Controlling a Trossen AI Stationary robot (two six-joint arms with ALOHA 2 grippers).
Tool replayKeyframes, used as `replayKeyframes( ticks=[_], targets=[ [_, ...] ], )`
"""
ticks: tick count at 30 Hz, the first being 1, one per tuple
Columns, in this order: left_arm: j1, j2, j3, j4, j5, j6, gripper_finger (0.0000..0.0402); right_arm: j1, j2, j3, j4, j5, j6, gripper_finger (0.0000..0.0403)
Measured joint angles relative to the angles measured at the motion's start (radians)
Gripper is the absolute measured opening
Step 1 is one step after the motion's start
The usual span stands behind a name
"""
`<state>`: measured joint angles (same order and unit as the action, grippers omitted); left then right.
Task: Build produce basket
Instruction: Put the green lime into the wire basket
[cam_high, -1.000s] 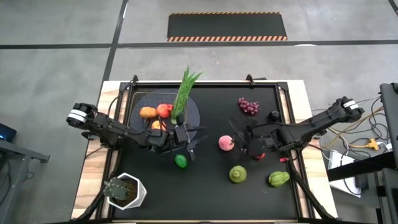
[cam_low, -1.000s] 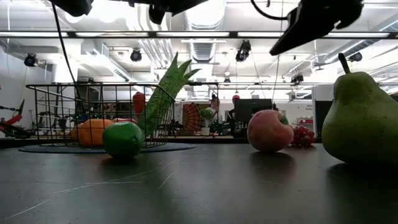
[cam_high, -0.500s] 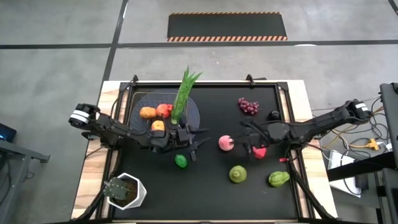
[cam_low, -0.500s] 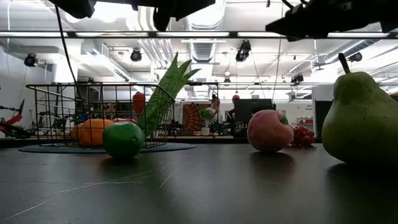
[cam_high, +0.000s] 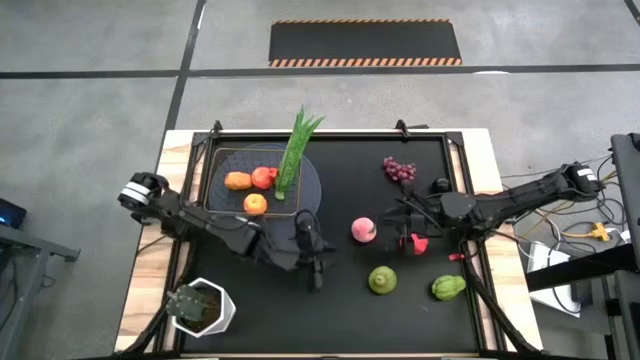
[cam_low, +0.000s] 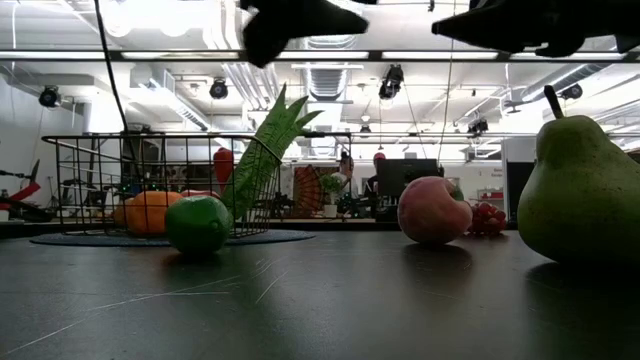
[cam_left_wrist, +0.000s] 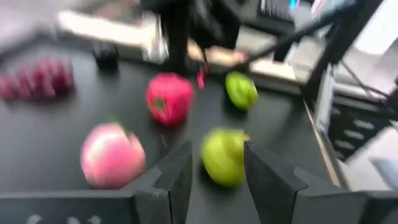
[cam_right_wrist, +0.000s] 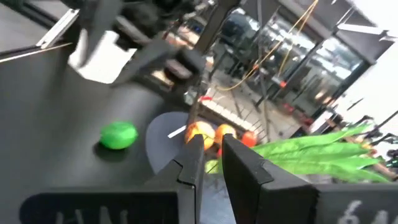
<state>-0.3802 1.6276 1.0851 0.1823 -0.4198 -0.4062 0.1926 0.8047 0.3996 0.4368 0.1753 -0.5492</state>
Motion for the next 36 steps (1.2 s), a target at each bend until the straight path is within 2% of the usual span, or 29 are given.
replayKeyframes(
  ticks=[6,11,13,15,17,21,23,25,29,36],
  targets=[
    [-0.078,0.003,0.196,-0.522,0.054,-0.452,0.0113,-0.004,-0.013,0.000,-0.012,0.008,-0.012,0.0047],
    [-0.131,0.003,0.294,-0.841,0.103,-0.889,0.0100,-0.004,-0.019,0.000,-0.023,0.008,-0.011,0.0047],
    [-0.148,0.003,0.313,-0.949,0.105,-1.006,0.0093,-0.004,-0.020,0.000,-0.022,0.008,-0.011,0.0047],
    [-0.154,0.006,0.307,-1.053,0.105,-1.033,0.0084,-0.004,-0.019,0.000,-0.022,0.008,-0.013,0.0047],
    [-0.153,0.014,0.288,-1.097,0.097,-0.912,0.0076,-0.004,-0.019,0.000,-0.022,0.008,-0.022,0.0047],
    [-0.145,0.036,0.282,-1.034,0.072,-0.448,0.0072,-0.004,-0.019,0.000,-0.021,0.008,-0.032,0.0047],
    [-0.131,0.044,0.282,-1.034,0.098,-0.262,0.0080,-0.004,-0.019,0.000,-0.020,0.008,-0.029,0.0047],
    [-0.109,0.051,0.281,-1.061,0.167,-0.168,0.0096,-0.004,-0.019,0.000,-0.022,0.008,-0.028,0.0047],
    [-0.065,0.051,0.277,-1.116,0.256,-0.109,0.0144,-0.004,-0.018,0.000,-0.040,0.008,-0.027,0.0047],
    [-0.050,0.054,0.221,-1.126,0.245,0.180,0.0228,-0.004,-0.018,0.000,-0.038,0.008,-0.027,0.0047]
  ],
)
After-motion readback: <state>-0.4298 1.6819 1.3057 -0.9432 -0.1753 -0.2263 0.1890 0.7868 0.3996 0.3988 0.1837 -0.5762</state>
